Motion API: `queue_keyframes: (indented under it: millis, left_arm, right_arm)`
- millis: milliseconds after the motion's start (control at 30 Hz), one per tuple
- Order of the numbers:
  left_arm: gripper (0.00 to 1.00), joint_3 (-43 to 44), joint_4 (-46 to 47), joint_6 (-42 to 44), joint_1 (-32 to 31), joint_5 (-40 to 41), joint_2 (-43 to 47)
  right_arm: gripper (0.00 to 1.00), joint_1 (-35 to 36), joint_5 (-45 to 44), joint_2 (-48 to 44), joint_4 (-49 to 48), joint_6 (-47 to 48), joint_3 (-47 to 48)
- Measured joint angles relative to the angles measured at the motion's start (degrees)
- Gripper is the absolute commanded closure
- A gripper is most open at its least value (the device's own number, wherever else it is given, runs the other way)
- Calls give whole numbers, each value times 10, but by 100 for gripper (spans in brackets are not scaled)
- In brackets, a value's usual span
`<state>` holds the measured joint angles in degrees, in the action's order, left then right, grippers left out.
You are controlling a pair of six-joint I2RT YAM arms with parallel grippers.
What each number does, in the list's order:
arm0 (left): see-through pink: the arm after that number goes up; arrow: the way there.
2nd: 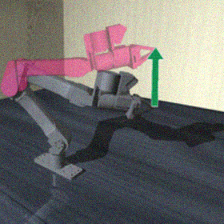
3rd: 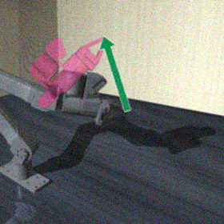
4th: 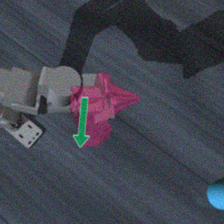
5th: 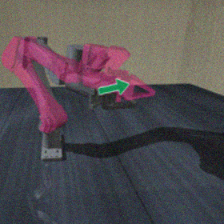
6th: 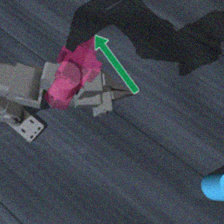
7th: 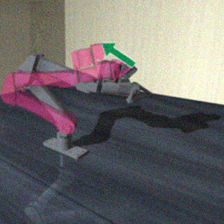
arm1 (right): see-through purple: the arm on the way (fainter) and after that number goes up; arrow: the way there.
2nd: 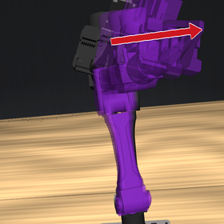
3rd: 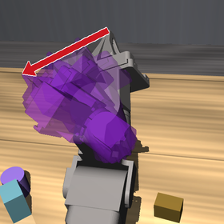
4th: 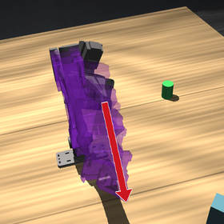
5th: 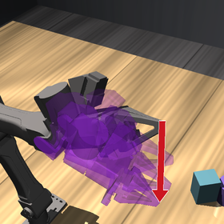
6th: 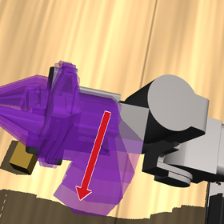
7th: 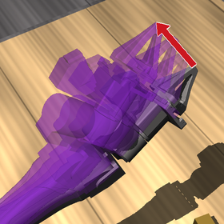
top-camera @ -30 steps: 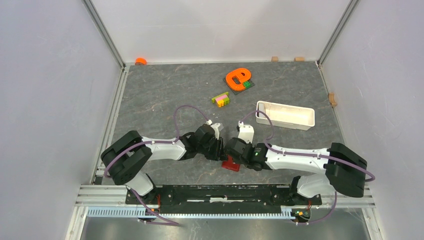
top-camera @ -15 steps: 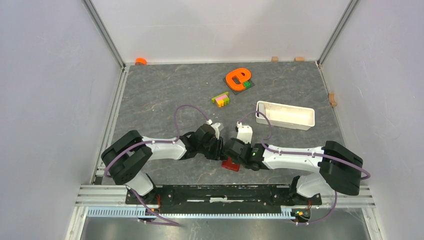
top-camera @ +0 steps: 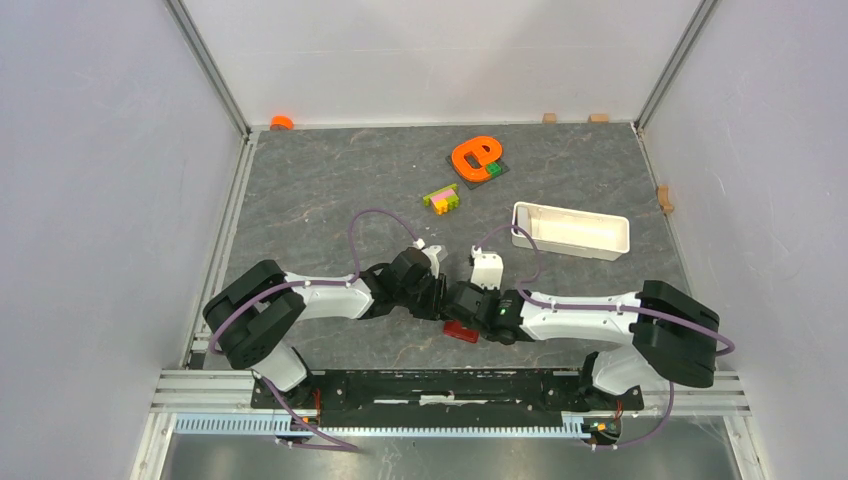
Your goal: Put the credit cards into the card holder
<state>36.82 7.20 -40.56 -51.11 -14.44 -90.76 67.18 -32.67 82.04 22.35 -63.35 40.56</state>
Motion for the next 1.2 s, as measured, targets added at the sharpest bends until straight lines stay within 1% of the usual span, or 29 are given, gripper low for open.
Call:
queue_keyframes:
  millis: [567, 1200]
  left_arm:
    - [66, 1, 2, 0, 0, 0, -1]
    - [66, 1, 2, 0, 0, 3, -1]
  right_arm:
    - [100, 17, -36, 6, 21, -43, 6]
    - [100, 28, -47, 6, 16, -46, 6]
